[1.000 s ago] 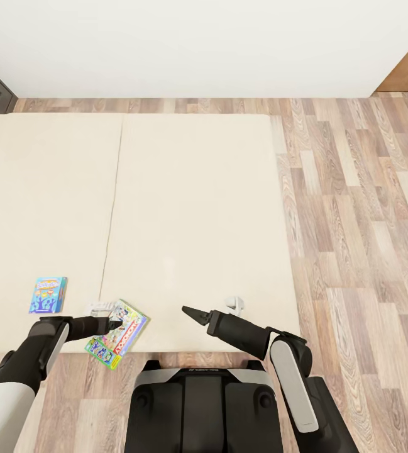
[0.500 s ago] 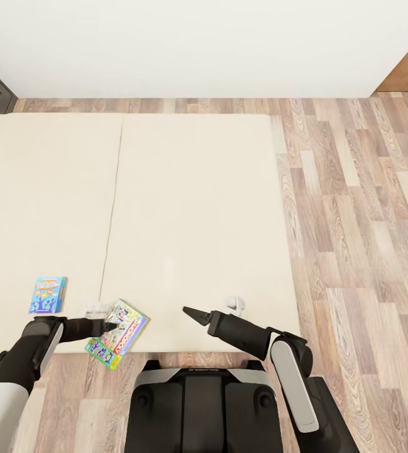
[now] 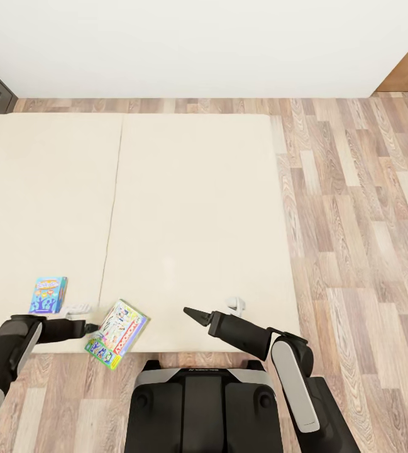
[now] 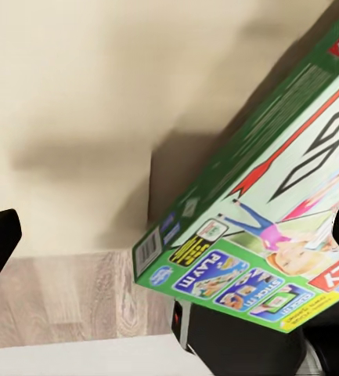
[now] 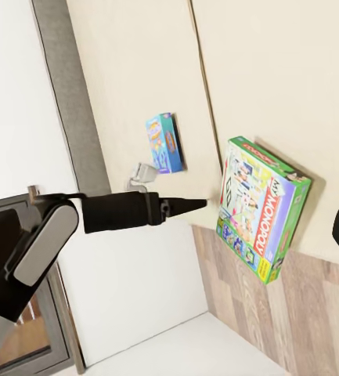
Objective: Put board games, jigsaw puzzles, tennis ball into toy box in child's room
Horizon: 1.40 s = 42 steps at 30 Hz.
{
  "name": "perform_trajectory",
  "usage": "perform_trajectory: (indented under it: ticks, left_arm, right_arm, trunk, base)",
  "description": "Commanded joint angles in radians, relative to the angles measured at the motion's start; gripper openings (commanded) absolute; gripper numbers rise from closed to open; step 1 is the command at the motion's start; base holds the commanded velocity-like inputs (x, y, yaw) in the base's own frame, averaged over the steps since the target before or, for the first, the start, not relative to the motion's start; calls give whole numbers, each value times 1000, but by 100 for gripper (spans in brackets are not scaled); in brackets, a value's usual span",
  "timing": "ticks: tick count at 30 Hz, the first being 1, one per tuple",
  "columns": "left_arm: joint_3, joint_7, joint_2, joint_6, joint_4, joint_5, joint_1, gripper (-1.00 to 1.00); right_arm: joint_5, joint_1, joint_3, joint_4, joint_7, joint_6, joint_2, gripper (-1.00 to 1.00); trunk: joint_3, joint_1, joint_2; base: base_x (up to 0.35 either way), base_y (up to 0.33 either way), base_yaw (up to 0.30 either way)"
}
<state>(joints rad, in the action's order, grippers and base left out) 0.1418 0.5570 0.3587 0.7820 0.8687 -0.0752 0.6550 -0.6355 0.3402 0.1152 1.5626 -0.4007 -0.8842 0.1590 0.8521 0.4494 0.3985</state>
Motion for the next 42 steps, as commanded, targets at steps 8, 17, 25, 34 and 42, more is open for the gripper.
perform_trajectory:
  ticks: [8,17,25,34,42]
  left_arm:
    - [-1,160,47,1,-5,-16,-4,100]
    - [-13,190,31,-50,-38,-20,-9,100]
    - [-36,184,10,-90,-118,-26,-9,100]
    - [-45,180,7,-97,-140,-27,-9,100]
    - [-45,179,6,-100,-155,-26,-9,100]
  right_arm:
    - [4,0,-1,0,-4,-4,1,100]
    - [3,0,0,0,-4,-4,1,100]
    - [3,0,0,0,-4,-4,1,100]
    - [3,0,0,0,-4,-4,1,100]
    - [3,0,0,0,-4,-4,1,100]
  trunk:
    - [1,1,2]
    - [1,1,2]
    - [1,1,2]
    - [1,1,2]
    - [1,1,2]
  base:
    - [0,0,0]
    - [0,0,0]
    - [0,0,0]
    - [0,0,0]
    - [0,0,0]
